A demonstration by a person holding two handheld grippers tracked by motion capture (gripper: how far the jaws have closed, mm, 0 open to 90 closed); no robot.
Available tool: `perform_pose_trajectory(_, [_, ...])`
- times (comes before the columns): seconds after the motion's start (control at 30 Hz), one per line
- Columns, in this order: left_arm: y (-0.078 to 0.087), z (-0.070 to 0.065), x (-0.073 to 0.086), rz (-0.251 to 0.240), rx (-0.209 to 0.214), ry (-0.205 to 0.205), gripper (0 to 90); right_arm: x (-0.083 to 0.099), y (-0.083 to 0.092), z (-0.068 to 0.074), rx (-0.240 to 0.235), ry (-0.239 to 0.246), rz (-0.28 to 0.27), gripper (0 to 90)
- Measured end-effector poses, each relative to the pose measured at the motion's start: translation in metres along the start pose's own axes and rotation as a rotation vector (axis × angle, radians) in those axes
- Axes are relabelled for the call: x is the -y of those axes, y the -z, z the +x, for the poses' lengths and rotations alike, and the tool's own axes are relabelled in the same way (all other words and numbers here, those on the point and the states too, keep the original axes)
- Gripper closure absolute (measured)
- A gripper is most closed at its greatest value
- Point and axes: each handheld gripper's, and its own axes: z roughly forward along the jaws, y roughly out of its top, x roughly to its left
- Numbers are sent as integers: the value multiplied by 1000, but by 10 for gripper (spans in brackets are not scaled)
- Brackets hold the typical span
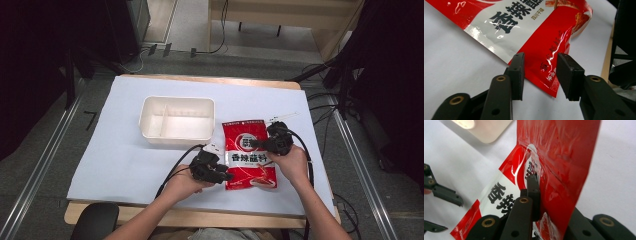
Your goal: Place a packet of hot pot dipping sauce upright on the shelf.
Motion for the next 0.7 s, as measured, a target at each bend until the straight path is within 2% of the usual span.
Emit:
perform_pose_trajectory(0.07, [4, 2, 0, -10, 1, 3, 567, 0, 3, 1, -4, 3, -7, 900])
perform_pose_trajectory(0.23, [17, 6, 1, -31, -16, -24, 524, -3, 14, 5, -17, 3, -28, 900])
perform_pose_trajectory(0.4, [28, 12, 2, -64, -26, -15, 474, -6, 25, 8, -33, -6, -40, 900])
perform_pose_trajectory(0.5, [33, 15, 3, -77, -30, -5, 449, -8, 32, 11, -44, 2, -50, 900])
perform_pose_trajectory(0.7, [40, 18, 4, -92, -20, -11, 434, -12, 49, 18, -68, 25, -81, 900])
